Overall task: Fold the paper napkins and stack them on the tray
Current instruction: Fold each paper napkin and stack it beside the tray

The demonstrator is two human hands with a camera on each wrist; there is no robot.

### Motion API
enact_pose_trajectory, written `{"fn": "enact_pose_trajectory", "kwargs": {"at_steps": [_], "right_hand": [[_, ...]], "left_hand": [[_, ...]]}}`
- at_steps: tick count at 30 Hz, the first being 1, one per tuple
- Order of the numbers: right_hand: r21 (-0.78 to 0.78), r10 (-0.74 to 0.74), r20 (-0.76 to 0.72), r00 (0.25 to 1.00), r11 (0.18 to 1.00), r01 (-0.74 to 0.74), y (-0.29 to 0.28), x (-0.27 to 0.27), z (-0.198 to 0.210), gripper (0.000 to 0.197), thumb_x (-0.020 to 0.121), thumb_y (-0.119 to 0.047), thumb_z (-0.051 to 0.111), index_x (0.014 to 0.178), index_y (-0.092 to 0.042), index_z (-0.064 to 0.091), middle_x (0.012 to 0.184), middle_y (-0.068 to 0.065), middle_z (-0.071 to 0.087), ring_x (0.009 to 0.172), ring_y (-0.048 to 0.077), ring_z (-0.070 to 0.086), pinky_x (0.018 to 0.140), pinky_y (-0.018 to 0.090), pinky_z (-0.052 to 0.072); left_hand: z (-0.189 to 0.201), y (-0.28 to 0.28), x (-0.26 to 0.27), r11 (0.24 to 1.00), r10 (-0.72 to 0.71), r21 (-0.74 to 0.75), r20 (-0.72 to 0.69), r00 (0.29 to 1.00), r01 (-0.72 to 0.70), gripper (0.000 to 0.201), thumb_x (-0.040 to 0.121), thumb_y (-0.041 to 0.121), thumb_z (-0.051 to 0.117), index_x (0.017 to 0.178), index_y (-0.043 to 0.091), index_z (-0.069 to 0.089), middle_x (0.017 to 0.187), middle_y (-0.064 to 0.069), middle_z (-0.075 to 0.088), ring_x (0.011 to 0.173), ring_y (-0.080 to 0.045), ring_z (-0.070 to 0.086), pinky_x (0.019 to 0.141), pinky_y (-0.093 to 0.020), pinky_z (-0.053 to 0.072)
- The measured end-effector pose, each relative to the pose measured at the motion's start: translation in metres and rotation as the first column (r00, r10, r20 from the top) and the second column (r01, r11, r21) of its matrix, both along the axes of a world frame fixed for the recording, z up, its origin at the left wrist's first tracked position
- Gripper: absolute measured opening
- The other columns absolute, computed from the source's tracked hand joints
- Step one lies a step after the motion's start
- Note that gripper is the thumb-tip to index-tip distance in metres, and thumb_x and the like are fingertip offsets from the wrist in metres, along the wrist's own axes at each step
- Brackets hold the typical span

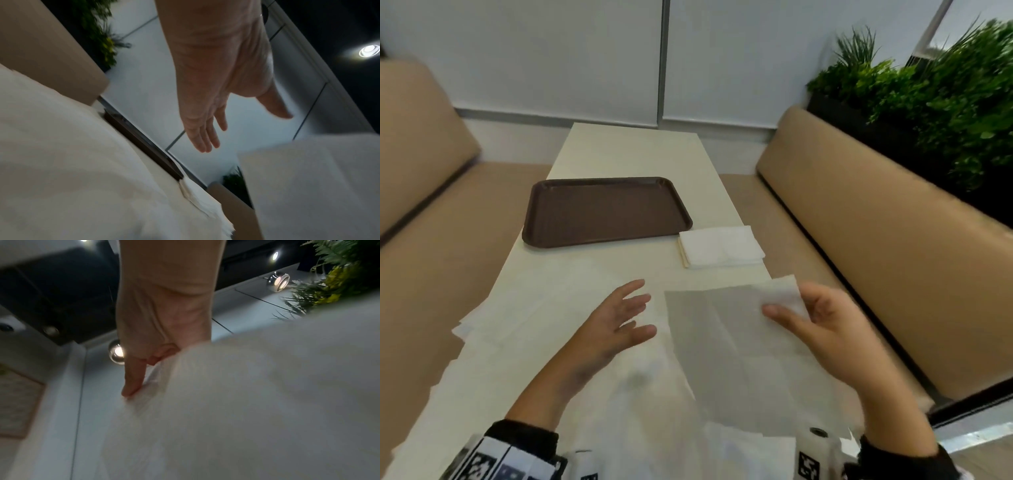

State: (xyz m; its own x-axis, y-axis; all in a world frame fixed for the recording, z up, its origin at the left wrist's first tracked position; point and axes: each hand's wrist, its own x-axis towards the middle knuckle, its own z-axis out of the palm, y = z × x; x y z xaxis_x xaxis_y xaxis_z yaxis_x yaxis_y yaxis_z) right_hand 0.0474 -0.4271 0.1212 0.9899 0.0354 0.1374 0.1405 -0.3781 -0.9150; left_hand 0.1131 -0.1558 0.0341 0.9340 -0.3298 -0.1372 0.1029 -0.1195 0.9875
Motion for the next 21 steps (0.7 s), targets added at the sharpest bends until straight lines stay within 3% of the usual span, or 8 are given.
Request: {"fn": "enact_pose_trajectory", "kwargs": {"at_steps": [2, 3, 7, 10, 12, 14, 18, 21], "right_hand": [[0.125, 0.001, 0.053, 0.999, 0.992, -0.008, 0.001, -0.001, 0.024, 0.017, 0.079, -0.014, 0.066, 0.094, -0.009, 0.072, 0.087, 0.008, 0.075, 0.077, 0.023, 0.072, 0.067, 0.033, 0.06], [0.165, -0.017, 0.077, 0.997, 0.986, 0.004, 0.001, 0.001, 0.032, 0.019, 0.078, -0.014, 0.066, 0.095, -0.008, 0.071, 0.087, 0.009, 0.075, 0.076, 0.023, 0.072, 0.066, 0.032, 0.06], [0.237, -0.118, 0.158, 0.98, 0.968, 0.078, -0.004, 0.015, 0.042, 0.017, 0.078, -0.02, 0.068, 0.094, -0.016, 0.072, 0.09, 0.008, 0.075, 0.079, 0.02, 0.071, 0.068, 0.032, 0.058], [0.269, -0.103, 0.086, 0.991, 0.96, 0.076, -0.012, 0.019, 0.035, 0.03, 0.077, -0.024, 0.07, 0.107, -0.017, 0.068, 0.101, 0.006, 0.073, 0.091, 0.021, 0.071, 0.077, 0.036, 0.057], [0.248, -0.014, -0.031, 0.999, 0.969, 0.021, -0.015, 0.016, 0.023, 0.048, 0.071, -0.017, 0.079, 0.116, -0.017, 0.061, 0.108, 0.005, 0.071, 0.097, 0.022, 0.069, 0.08, 0.037, 0.058], [0.232, 0.019, -0.092, 0.996, 0.973, 0.003, -0.015, 0.013, 0.008, 0.053, 0.067, -0.011, 0.08, 0.116, -0.011, 0.059, 0.109, 0.007, 0.07, 0.099, 0.024, 0.068, 0.081, 0.037, 0.058], [0.292, 0.006, -0.069, 0.998, 0.956, 0.015, -0.01, 0.012, -0.01, 0.031, 0.072, -0.007, 0.07, 0.103, -0.001, 0.066, 0.1, 0.012, 0.073, 0.094, 0.028, 0.07, 0.078, 0.032, 0.058], [0.335, 0.012, -0.026, 1.0, 0.942, -0.003, -0.011, 0.01, -0.009, 0.022, 0.077, -0.009, 0.065, 0.098, -0.006, 0.071, 0.098, 0.014, 0.073, 0.09, 0.027, 0.071, 0.075, 0.031, 0.058]], "left_hand": [[0.005, -0.014, 0.004, 0.983, -0.143, -0.122, -0.028, 0.989, 0.139, 0.108, 0.042, 0.061, 0.086, 0.136, 0.042, 0.038, 0.133, 0.011, 0.057, 0.122, -0.004, 0.053, 0.099, -0.026, 0.041], [0.008, -0.02, 0.005, 0.958, -0.215, -0.2, -0.031, 0.976, 0.205, 0.109, 0.042, 0.059, 0.087, 0.138, 0.035, 0.039, 0.133, 0.005, 0.059, 0.123, -0.012, 0.055, 0.1, -0.03, 0.043], [0.029, -0.036, -0.001, 0.909, -0.272, -0.337, -0.028, 0.962, 0.247, 0.068, 0.041, 0.05, 0.09, 0.105, 0.035, 0.072, 0.114, 0.003, 0.07, 0.106, -0.017, 0.066, 0.081, -0.027, 0.055], [0.04, -0.041, -0.002, 0.924, -0.2, -0.345, -0.065, 0.978, 0.166, 0.049, 0.056, 0.042, 0.086, 0.1, 0.024, 0.075, 0.111, -0.004, 0.071, 0.101, -0.021, 0.069, 0.078, -0.029, 0.057], [0.048, -0.039, -0.003, 0.922, -0.145, -0.374, -0.092, 0.985, 0.101, 0.033, 0.072, 0.025, 0.072, 0.101, 0.009, 0.073, 0.108, -0.011, 0.072, 0.097, -0.026, 0.07, 0.075, -0.031, 0.058], [0.052, -0.035, -0.003, 0.932, -0.087, -0.359, -0.09, 0.992, 0.049, 0.031, 0.075, 0.02, 0.067, 0.102, 0.004, 0.071, 0.106, -0.013, 0.072, 0.095, -0.028, 0.07, 0.074, -0.033, 0.059], [0.057, -0.022, -0.002, 0.94, -0.057, -0.34, -0.06, 0.997, 0.033, 0.041, 0.065, 0.033, 0.078, 0.098, 0.009, 0.074, 0.105, -0.012, 0.072, 0.093, -0.027, 0.07, 0.073, -0.033, 0.059], [0.061, -0.01, -0.001, 0.949, -0.111, -0.295, 0.016, 0.994, 0.111, 0.058, 0.049, 0.051, 0.086, 0.098, 0.021, 0.076, 0.105, -0.005, 0.073, 0.096, -0.021, 0.07, 0.071, -0.024, 0.057]]}}
